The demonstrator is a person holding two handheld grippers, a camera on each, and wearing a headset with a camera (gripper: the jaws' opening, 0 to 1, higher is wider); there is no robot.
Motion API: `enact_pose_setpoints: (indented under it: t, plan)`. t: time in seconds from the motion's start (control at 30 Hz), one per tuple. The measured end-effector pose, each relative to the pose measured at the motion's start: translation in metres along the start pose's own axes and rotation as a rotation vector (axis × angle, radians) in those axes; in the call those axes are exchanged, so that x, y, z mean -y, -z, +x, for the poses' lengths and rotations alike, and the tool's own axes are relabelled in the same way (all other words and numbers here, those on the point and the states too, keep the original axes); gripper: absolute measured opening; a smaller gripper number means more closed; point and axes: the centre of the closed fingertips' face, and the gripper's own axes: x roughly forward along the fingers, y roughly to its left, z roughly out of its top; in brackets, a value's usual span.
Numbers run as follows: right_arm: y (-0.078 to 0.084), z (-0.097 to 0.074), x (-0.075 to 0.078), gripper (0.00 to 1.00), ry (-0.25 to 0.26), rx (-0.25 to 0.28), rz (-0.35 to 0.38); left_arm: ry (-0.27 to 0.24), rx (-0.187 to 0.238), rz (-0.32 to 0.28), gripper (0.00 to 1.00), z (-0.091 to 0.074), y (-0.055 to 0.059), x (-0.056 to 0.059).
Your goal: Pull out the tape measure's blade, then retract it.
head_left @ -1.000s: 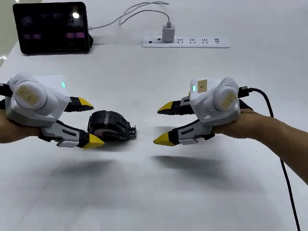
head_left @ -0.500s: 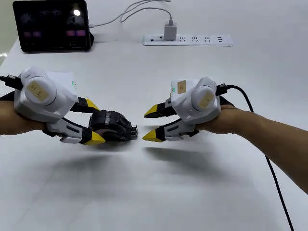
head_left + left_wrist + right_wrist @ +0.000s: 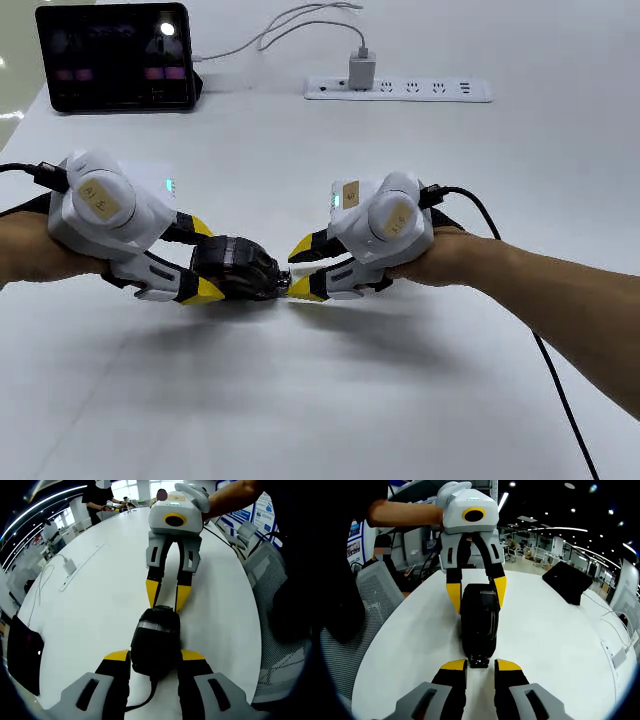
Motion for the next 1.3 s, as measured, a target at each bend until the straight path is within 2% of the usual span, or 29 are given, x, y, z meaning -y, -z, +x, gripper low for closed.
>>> enact_pose_setpoints:
  t: [0.33,0.57,1.3]
  plan:
    - [0.0025,0.0078,-0.0024,0.12,-0.008,-0.01,-0.006,0.013,0.006,0.015,0.28,0.0036,0.0008,-0.001]
    - [0.0028,0.0071,-0.0023,0.1,-0.01,-0.002,-0.015,0.019,0.012,0.02,0.28,0.003,0.0011,-0.0005]
    - [0.0066,0.0025,-0.0047,0.08,-0.02,-0.032,-0.037,0.041,0.004,0.027,0.27,0.004,0.0014,0.0008]
